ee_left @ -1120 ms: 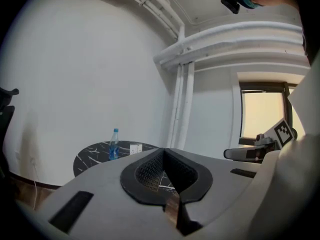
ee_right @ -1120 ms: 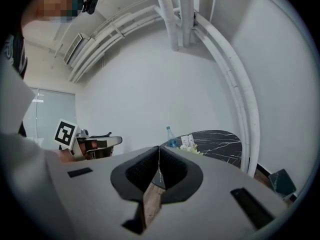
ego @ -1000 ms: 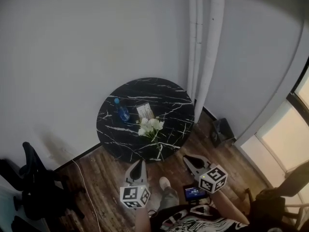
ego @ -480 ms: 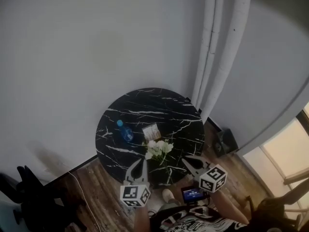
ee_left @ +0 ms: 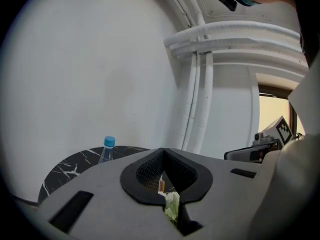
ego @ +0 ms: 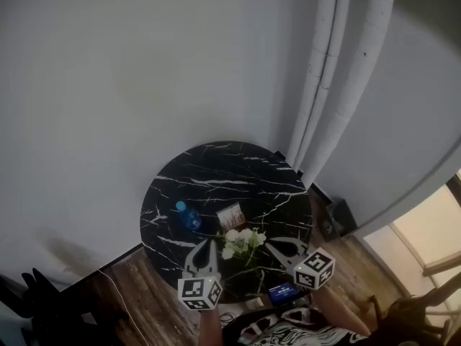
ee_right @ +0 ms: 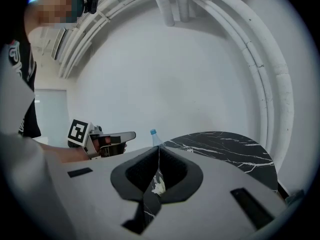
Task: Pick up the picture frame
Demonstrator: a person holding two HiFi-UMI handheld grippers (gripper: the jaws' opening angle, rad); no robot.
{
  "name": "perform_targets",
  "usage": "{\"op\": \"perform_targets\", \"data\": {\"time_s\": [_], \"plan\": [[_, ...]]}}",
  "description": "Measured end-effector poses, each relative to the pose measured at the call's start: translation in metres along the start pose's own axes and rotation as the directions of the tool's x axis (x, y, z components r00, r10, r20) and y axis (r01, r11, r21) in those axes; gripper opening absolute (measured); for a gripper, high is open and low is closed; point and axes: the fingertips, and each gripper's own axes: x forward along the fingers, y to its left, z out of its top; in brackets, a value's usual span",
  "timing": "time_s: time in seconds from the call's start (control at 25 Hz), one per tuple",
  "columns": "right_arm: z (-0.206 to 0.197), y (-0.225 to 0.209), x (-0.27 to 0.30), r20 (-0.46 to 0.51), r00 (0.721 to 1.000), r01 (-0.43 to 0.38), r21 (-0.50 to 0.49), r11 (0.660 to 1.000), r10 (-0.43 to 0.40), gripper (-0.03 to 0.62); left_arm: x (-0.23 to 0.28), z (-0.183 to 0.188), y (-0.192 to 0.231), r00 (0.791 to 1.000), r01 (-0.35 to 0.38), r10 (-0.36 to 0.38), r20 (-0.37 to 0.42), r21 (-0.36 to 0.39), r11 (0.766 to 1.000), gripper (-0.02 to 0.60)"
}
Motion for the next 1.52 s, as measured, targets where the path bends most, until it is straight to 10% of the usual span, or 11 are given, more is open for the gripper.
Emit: {"op": "perform_targets", "data": {"time_s": [1.52], "plan": [[-0.028, -0.064, 0.035, -0.122, 0.987, 0.103, -0.058, 0.993, -0.109, 0.018, 0.043, -0.047, 0.030, 0.992, -0.044, 0.041, -0.122, -0.027, 0.999, 0.014]]}}
